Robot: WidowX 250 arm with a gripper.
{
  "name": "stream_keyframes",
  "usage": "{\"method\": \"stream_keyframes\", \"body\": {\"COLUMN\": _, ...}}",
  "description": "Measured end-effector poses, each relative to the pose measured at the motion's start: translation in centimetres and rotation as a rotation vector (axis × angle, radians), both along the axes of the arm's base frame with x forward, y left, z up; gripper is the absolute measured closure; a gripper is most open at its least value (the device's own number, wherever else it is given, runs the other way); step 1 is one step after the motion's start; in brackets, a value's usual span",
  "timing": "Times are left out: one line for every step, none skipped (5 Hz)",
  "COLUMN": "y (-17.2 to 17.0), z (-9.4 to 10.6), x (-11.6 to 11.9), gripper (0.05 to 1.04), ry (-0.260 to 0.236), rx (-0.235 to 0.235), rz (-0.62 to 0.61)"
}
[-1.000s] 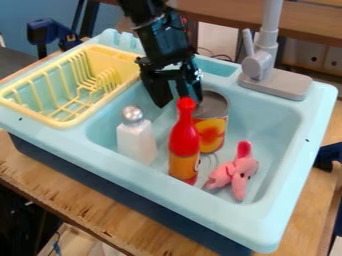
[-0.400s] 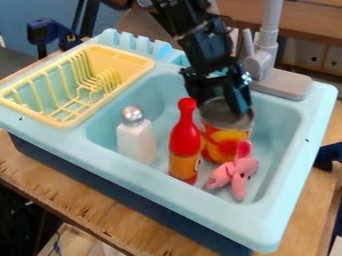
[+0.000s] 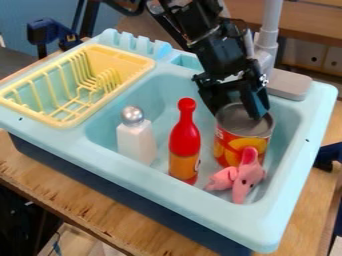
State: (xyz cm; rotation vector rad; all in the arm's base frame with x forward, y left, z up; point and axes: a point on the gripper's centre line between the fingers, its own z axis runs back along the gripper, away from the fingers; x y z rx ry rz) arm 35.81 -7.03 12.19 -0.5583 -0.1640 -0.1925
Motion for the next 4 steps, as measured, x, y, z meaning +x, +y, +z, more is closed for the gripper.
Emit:
{"method": "stream_keyframes", "body": {"y": -0.2, "z": 0.2, "x": 0.0, "gripper": 0.083, "ry": 0.006, "rx": -0.002, "rz": 0.015}}
{"method": "stream_keyframes", "body": {"y": 0.1, "z": 2.2, "x": -0.6, "gripper": 0.083, "ry": 0.036, "rx": 0.131, "rz": 0.022}}
{"method": "stream_keyframes", "body": {"y": 0.2, "z": 4.9, "x": -1.1, "gripper": 0.083, "ry": 0.094, "rx": 0.374, "rz": 0.029}}
{"method": "stream_keyframes", "body": {"y": 0.5, "z": 6.3, "x": -2.5, "gripper": 0.083, "ry": 0.160, "rx": 0.537, "rz": 0.002}}
